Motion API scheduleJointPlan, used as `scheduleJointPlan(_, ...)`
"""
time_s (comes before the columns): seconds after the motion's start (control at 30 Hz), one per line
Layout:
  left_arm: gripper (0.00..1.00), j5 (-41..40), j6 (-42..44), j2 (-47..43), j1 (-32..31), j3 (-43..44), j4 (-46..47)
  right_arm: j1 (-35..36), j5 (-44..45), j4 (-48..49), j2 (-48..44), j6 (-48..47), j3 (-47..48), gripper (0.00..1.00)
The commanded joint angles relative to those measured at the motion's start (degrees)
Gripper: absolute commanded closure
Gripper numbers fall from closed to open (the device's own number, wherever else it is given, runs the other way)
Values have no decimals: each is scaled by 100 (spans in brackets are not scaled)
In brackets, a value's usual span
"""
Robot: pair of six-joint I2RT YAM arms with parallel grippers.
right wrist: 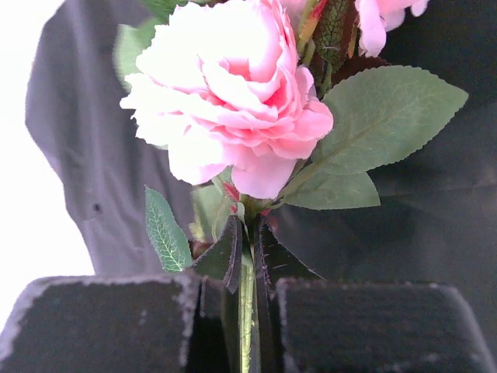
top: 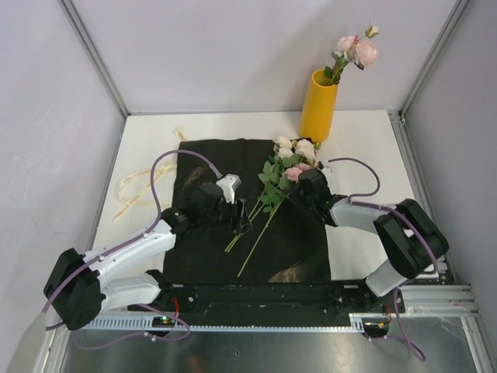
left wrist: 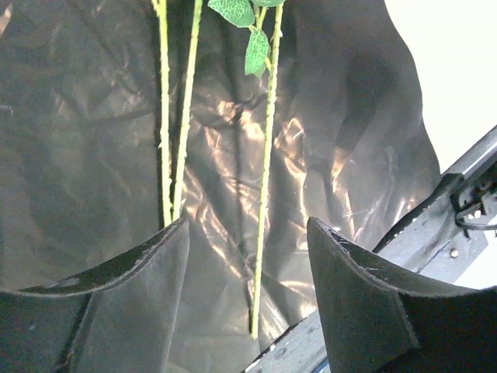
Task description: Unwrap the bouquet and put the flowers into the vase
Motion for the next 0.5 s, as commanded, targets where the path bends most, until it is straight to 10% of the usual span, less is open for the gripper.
scheduleJointPlan(0.0,34,256,-48,250,-37,532,455,81,8,33,-710,-69,-12,100)
scheduleJointPlan(0.47,42,1020,99,1313,-36,1479,1124,392,11,-19,-1891,130,-362,100)
